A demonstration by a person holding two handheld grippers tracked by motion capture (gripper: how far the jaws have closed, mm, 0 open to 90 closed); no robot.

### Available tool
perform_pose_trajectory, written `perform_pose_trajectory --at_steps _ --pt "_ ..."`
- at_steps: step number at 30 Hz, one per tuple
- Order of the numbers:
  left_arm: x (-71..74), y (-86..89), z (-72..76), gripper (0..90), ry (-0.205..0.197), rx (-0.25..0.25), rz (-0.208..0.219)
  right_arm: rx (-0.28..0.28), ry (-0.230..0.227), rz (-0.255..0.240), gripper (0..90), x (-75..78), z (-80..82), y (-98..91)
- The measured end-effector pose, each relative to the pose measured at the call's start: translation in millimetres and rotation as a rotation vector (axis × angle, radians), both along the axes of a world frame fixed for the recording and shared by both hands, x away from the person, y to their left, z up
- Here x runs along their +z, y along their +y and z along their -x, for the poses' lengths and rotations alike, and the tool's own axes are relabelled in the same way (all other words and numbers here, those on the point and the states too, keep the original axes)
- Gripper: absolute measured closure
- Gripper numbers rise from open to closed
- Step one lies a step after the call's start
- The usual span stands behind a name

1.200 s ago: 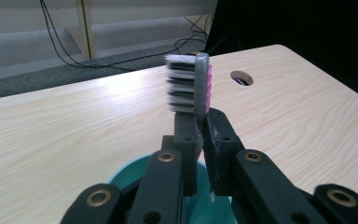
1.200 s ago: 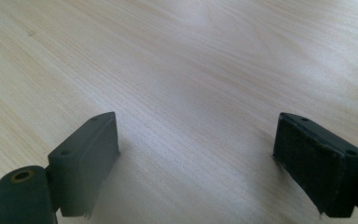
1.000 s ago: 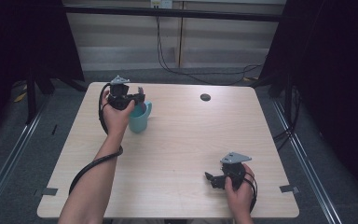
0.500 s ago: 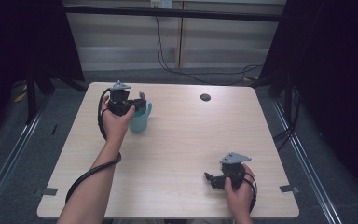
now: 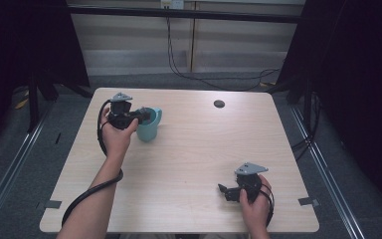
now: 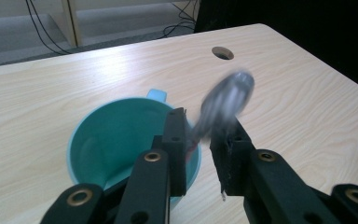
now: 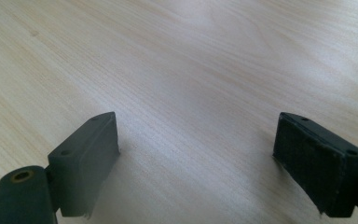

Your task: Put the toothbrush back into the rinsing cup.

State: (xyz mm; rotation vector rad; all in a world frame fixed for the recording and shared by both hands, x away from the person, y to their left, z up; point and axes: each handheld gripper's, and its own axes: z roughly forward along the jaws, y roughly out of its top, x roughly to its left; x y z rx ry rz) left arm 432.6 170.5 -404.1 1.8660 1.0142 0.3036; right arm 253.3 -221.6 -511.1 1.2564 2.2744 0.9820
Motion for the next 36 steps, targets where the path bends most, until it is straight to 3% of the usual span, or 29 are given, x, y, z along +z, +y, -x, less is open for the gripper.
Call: perform_pose_trajectory --at_steps 9,21,36 --pt "-0.5 7.2 4.6 66.5 -0.002 0.027 -0.017 0.000 -0.001 0.000 13.5 0.0 0.0 0.0" --pt "0.3 16.9 10.3 40.3 -0.041 0.054 -0.043 0.000 0.000 0.000 13.5 0.0 0.0 0.0" --pt "1.3 23.9 17.3 27.1 -0.043 0.051 -0.050 0.001 0.000 0.000 13.5 0.0 -0.1 0.0"
